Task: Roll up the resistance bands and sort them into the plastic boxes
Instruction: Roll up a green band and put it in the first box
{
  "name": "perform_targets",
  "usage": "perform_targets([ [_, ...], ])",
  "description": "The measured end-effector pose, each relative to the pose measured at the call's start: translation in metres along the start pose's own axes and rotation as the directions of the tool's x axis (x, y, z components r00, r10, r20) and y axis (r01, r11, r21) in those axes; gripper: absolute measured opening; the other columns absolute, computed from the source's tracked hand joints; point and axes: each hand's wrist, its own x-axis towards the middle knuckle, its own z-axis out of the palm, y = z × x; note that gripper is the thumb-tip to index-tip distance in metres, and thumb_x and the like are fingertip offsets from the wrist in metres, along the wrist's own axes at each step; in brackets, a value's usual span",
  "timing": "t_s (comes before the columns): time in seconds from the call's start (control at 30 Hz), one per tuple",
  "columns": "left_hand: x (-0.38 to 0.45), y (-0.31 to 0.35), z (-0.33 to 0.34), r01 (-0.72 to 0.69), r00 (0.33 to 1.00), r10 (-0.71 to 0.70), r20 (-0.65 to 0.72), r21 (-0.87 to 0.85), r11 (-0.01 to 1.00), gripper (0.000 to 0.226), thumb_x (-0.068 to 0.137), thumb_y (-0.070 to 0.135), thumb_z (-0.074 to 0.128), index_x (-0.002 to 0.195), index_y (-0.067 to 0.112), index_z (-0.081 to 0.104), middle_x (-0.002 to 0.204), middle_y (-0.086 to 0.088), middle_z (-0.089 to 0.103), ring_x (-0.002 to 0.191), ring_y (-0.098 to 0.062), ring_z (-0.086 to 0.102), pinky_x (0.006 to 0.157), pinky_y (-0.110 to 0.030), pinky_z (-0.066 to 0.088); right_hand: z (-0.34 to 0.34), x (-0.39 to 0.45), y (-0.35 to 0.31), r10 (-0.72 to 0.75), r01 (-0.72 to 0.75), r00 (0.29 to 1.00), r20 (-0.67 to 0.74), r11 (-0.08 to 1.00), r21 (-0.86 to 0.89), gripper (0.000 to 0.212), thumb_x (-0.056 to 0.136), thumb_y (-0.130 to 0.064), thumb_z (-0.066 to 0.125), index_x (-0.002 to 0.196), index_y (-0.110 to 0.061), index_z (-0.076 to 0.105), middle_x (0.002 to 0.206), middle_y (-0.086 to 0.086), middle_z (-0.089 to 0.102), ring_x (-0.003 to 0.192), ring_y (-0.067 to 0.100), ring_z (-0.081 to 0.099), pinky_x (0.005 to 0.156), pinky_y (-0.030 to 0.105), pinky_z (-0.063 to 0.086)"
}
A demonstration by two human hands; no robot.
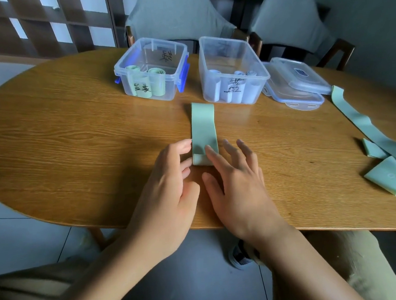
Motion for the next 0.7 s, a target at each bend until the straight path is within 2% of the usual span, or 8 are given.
perform_targets([
  [0.27, 0.012, 0.000, 0.002, 0.083, 0.996, -0.086, -0.026, -0.102, 0.991, 0.065, 0.092, -0.004, 0.042, 0.148, 0.027, 0.033, 0.147, 0.009, 0.045, 0.127, 0.002, 0.052, 0.100, -0.006, 0.039, 0.002, 0.019, 0.003, 0.019, -0.019, 1.000, 0.014, 1.000, -0.006, 0.051, 0.107, -0.044, 0.023, 0.157, -0.036, 0.023, 0.167, -0.002, 0.015, 0.153, 0.021, -0.006, 0.121, 0.045, 0.012],
  [0.47, 0.020, 0.002, 0.003, 0.115, 0.992, -0.122, -0.029, -0.180, 0.977, 0.065, 0.093, -0.007, 0.042, 0.148, 0.026, 0.034, 0.147, 0.006, 0.046, 0.129, 0.001, 0.052, 0.100, -0.006, 0.040, 0.004, 0.036, 0.004, 0.035, -0.035, 0.999, 0.006, 0.999, -0.026, 0.050, 0.108, -0.043, 0.023, 0.156, -0.035, 0.027, 0.167, 0.000, 0.015, 0.153, 0.024, -0.004, 0.121, 0.046, 0.013],
  [0.7, 0.032, 0.002, 0.000, 0.126, 0.991, -0.132, -0.025, -0.182, 0.975, 0.064, 0.094, -0.005, 0.043, 0.150, 0.024, 0.029, 0.146, 0.003, 0.046, 0.128, -0.001, 0.053, 0.096, -0.002, 0.039, 0.002, 0.055, 0.007, 0.070, -0.072, 0.996, 0.054, 0.997, 0.033, 0.048, 0.108, -0.043, 0.022, 0.156, -0.037, 0.025, 0.168, 0.000, 0.001, 0.153, 0.021, -0.010, 0.120, 0.048, 0.009],
])
